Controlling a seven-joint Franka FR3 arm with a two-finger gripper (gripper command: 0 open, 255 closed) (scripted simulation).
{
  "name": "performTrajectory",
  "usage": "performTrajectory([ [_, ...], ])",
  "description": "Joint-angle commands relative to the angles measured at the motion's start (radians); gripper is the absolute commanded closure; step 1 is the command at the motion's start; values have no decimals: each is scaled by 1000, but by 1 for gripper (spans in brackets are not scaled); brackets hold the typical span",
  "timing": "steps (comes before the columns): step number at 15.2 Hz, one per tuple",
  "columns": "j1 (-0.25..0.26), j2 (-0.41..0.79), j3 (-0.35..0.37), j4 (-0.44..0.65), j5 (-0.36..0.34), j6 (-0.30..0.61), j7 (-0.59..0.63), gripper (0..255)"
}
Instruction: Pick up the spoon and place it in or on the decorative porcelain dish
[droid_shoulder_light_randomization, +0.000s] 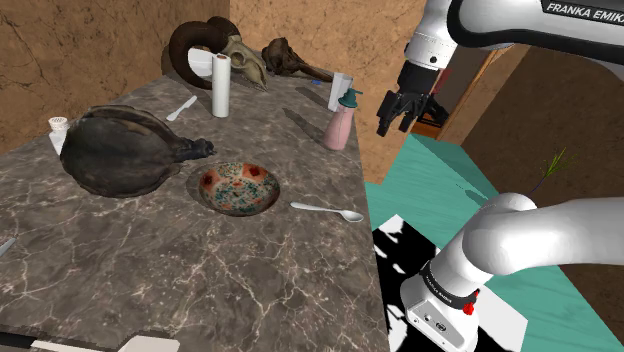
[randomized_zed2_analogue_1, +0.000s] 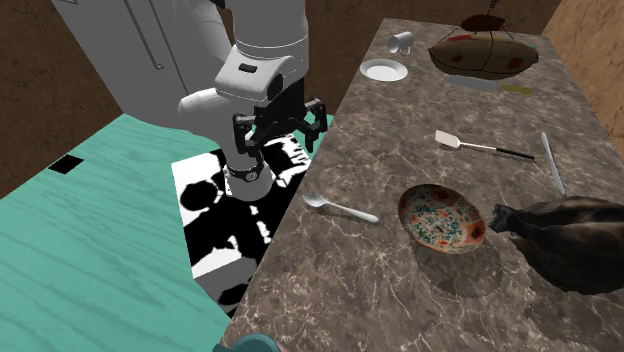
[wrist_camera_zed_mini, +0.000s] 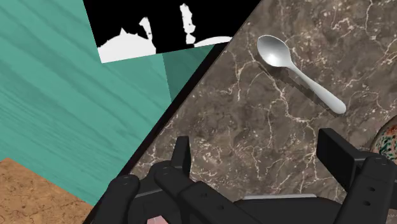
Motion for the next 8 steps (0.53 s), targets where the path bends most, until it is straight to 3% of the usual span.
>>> performTrajectory([
  [1,0,0,0,0,0,0,0,0],
  [8,119,-25,1,-237,72,305,-175,0],
])
